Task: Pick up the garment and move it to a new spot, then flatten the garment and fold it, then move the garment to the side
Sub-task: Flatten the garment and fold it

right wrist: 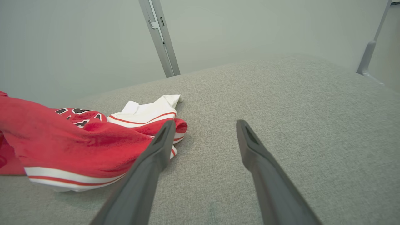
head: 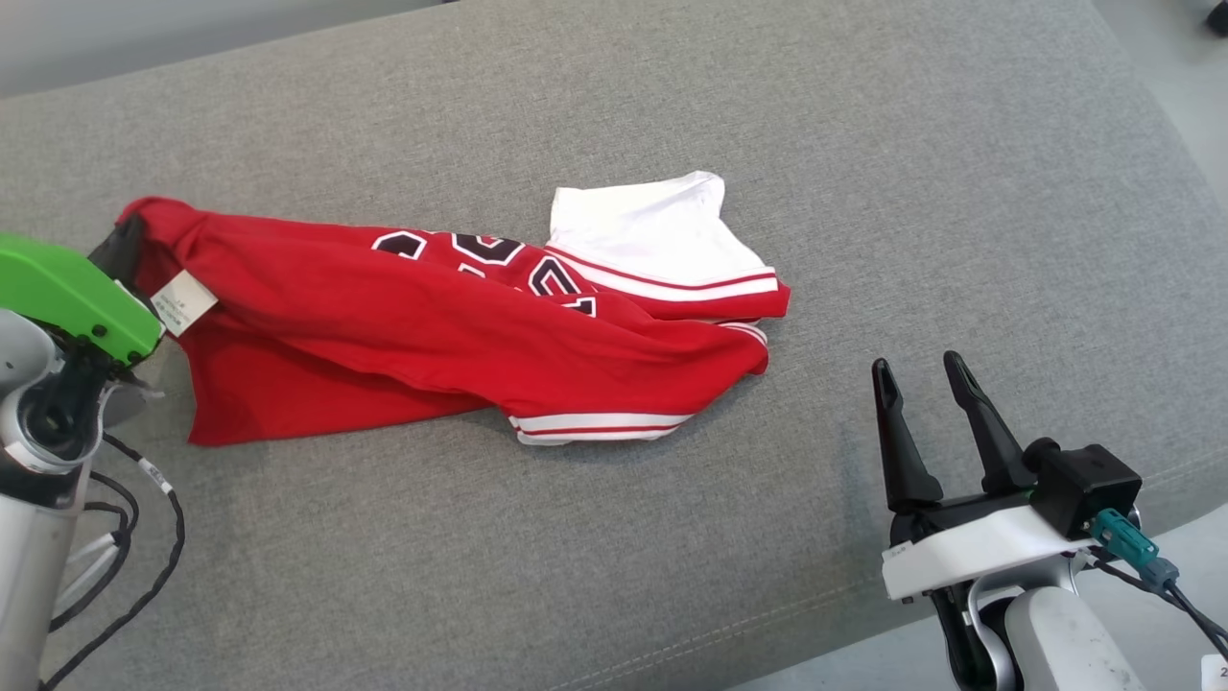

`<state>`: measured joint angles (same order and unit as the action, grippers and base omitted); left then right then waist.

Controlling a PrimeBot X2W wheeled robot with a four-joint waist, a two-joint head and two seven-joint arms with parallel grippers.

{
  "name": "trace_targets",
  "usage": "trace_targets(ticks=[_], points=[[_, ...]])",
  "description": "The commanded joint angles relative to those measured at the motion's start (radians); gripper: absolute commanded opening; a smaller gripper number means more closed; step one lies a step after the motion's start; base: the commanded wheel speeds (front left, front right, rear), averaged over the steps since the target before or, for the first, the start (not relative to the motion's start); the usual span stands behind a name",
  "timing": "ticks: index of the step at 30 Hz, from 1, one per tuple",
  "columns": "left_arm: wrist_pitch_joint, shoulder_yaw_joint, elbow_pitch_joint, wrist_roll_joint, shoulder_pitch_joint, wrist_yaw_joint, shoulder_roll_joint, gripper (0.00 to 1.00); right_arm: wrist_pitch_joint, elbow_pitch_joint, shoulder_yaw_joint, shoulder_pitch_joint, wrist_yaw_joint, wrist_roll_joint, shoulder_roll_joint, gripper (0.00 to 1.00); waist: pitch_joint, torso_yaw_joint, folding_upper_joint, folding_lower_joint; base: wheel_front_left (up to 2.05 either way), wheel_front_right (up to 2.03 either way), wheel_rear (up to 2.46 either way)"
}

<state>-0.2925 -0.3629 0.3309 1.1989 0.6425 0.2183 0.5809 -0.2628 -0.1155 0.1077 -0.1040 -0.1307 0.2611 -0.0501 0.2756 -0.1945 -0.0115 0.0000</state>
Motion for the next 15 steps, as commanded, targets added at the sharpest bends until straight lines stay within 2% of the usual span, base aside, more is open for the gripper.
trace_targets(ticks=[1,2,6,10,15], points=[[0.020,-0.003,0.030,0.002,-0.002,-0.024,-0.011,0.44,-0.003,0.002,-0.002,-0.008,0.000,-0.008,-0.001,1.00,0.006,0.004,0.0115,0.0000,0.00,0.00,0.00],[0.039,-0.005,0.040,-0.005,0.003,-0.048,-0.016,1.00,-0.003,0.001,0.000,-0.010,0.000,-0.011,-0.001,1.00,0.007,0.005,0.0115,0.0000,0.00,0.00,0.00],[0.125,0.053,0.086,0.038,0.010,-0.097,-0.062,1.00,-0.003,-0.004,0.003,-0.010,0.000,-0.015,-0.001,1.00,-0.006,0.012,0.0115,0.0000,0.00,0.00,0.00],[0.181,0.069,0.082,0.023,-0.031,-0.127,-0.046,1.00,-0.003,-0.006,0.005,0.006,0.000,-0.021,-0.001,1.00,-0.026,0.020,0.0115,0.0000,0.00,0.00,0.00],[0.249,0.071,0.021,-0.007,-0.126,-0.134,-0.032,1.00,-0.003,0.002,-0.019,0.029,0.000,-0.028,-0.001,1.00,-0.043,0.042,0.0115,0.0000,0.00,0.00,0.00]])
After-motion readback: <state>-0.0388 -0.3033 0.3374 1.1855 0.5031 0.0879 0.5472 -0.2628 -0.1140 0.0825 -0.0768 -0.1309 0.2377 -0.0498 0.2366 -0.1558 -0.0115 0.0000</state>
